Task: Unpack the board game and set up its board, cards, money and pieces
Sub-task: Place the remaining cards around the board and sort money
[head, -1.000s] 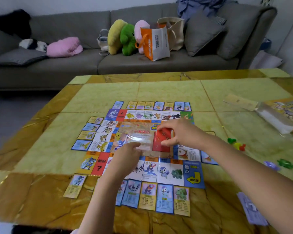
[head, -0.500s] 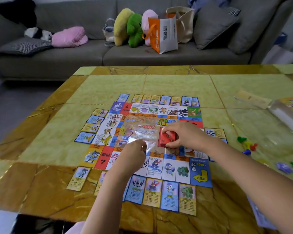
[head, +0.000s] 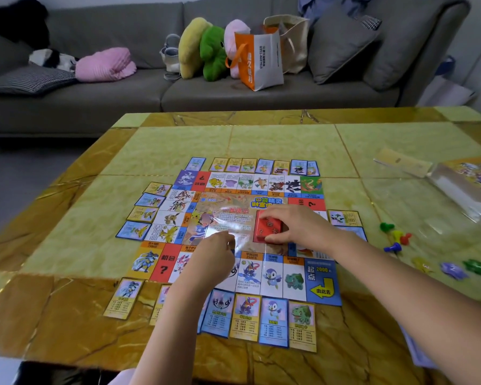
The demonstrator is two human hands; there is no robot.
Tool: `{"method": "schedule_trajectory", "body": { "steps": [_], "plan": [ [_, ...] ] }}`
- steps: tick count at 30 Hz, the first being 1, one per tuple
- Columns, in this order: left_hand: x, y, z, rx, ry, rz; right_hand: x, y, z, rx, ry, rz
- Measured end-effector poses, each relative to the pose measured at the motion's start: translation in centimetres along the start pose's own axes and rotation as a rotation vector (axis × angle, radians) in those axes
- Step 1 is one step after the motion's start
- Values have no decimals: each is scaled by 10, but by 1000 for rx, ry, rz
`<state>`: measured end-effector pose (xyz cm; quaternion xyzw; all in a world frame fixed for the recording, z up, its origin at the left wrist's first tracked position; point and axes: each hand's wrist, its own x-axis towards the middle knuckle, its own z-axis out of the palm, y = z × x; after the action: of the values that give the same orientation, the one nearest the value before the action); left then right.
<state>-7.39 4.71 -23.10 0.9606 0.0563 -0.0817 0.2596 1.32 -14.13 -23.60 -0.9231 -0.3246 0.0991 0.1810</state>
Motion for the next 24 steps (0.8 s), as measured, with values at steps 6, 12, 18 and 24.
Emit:
{"method": "schedule_trajectory", "body": {
  "steps": [6, 12, 18, 24],
  "plan": [
    [2, 0, 0, 19, -4, 5, -1, -3, 0, -32, -12, 2],
    [-2, 2, -1, 24, -5, 8, -3, -7, -3, -64, -36, 21],
    [-1, 3, -2, 0, 21, -18, -3, -11, -20, 27, -87, 55],
    [-6, 7, 11, -39, 157, -15, -50, -15, -58, 80, 163, 100]
  ]
}}
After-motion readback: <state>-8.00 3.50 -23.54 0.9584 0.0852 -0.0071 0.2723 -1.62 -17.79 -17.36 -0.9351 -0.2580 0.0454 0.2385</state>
